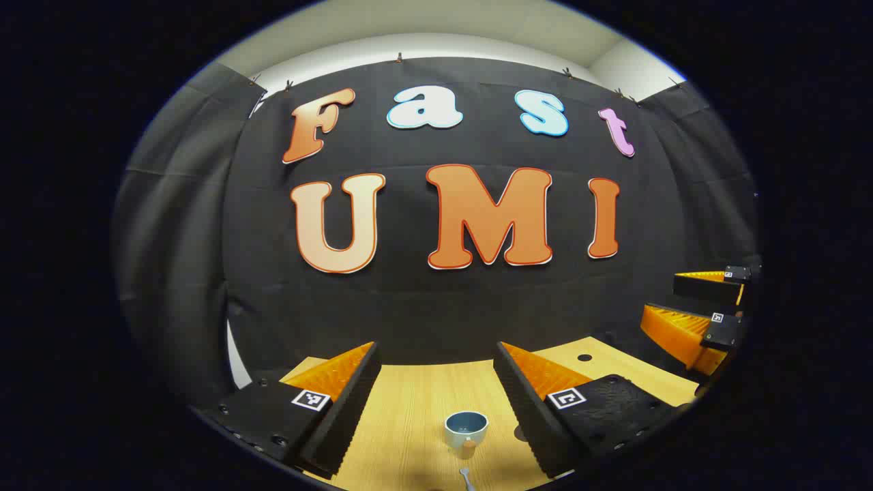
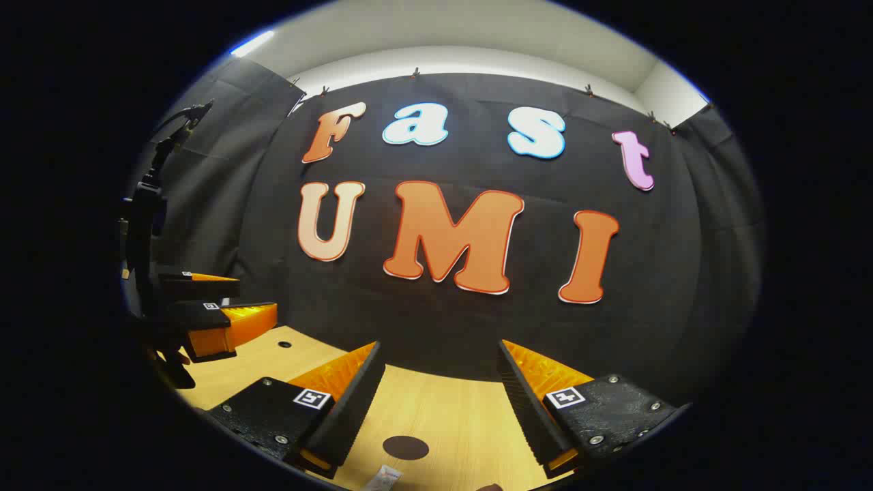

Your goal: Put the toothbrush and toothpaste on the desktop into the cup, then pick up the cup and place it on the coaster on the desktop.

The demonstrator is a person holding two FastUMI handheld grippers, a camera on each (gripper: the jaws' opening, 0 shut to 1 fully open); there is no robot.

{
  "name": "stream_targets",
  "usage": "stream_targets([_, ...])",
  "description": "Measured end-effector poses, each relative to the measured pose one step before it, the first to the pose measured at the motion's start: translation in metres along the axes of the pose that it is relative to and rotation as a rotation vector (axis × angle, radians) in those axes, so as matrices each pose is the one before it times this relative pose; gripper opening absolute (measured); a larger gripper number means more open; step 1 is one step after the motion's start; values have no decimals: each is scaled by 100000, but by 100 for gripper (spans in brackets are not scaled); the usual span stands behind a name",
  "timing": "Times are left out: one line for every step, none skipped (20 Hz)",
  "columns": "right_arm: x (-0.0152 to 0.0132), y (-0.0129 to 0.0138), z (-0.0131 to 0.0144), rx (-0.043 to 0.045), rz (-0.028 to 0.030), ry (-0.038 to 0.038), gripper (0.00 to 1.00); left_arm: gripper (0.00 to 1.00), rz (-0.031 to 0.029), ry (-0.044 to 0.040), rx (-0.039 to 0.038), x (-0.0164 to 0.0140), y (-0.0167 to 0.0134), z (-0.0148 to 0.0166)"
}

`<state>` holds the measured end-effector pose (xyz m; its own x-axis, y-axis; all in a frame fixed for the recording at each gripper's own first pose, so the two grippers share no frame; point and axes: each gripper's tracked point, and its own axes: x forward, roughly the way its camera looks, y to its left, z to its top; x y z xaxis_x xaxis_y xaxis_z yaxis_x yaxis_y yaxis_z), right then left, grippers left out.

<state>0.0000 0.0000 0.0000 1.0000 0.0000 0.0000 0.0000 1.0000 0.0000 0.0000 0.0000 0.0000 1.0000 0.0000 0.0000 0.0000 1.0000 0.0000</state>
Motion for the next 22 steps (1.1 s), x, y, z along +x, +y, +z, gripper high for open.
stream_targets([-232, -164, -58, 196, 1251, 349, 99, 99, 1185, 494, -991, -370, -214, -11])
stream_targets([-82, 55, -231, 251, 714, 431, 99, 99, 850, 958, -90, -237, -214, -410])
stream_targets([-26, -114, -283, 609, 418, 496, 99, 99, 615, 1064, 727, -287, -107, -59])
stream_targets([-11, 115, -120, 875, 690, 348, 98, 99, 641, 155, 414, -191, 22, 52])
stream_targets([-61, 136, 26, 826, 700, -233, 99, 99, 480, -284, 7, -229, 19, 179])
stream_targets([-110, -14, 133, 640, 433, -400, 99, 99, 301, -346, -59, -251, 55, 125])
stream_targets([-77, -8, 84, 21, 238, -334, 99, 99, 528, -336, 228, -194, -9, 281])
stream_targets([-15, -29, 86, -280, 136, -114, 98, 99, 967, -146, 74, 51, 229, -117])
stream_targets([-4, 122, -35, 69, 621, 123, 98, 99, 372, -6, -391, -30, 71, 123])
stream_targets([-35, 67, -32, 486, 670, 327, 98, 99, 0, 402, -638, -292, -93, -210])
stream_targets([-20, -15, -154, 536, 305, 435, 98, 99, -198, 815, -328, -29, -94, -100])
stream_targets([-62, -154, -50, 258, -337, 244, 98, 99, -176, 594, 93, 160, -96, -217])
stream_targets([-172, -124, 23, 94, -485, 231, 98, 99, 203, 151, 299, -12, 93, 20])
stream_targets([-117, -55, -146, -6, -116, 267, 98, 99, -131, 112, 274, 75, 16, 58])
stream_targets([65, -146, -84, 79, -420, 259, 98, 99, -365, 473, 282, -66, -123, -106])
stream_targets([-128, -80, -111, 21, 67, 621, 98, 99, -443, 1163, 284, 53, -289, -112])
stream_targets([-75, -115, -258, 58, -69, 557, 98, 99, -397, 1316, -92, 162, -206, -543])
stream_targets([-52, -70, -208, -11, 108, 848, 98, 99, -648, 1754, -510, 39, -293, -615])
stream_targets([-69, -53, -336, 17, 85, 1038, 98, 99, -609, 2016, -631, 31, -255, -450])
stream_targets([-82, -104, -358, 100, 120, 1335, 98, 100, -386, 2280, -436, 172, -241, -514])
stream_targets([-79, -51, -546, 374, 183, 1704, 98, 99, -144, 1868, -551, 5, -215, -603])
stream_targets([-117, 62, -564, 528, 463, 2169, 98, 99, 85, 1938, -529, 94, -199, -627])
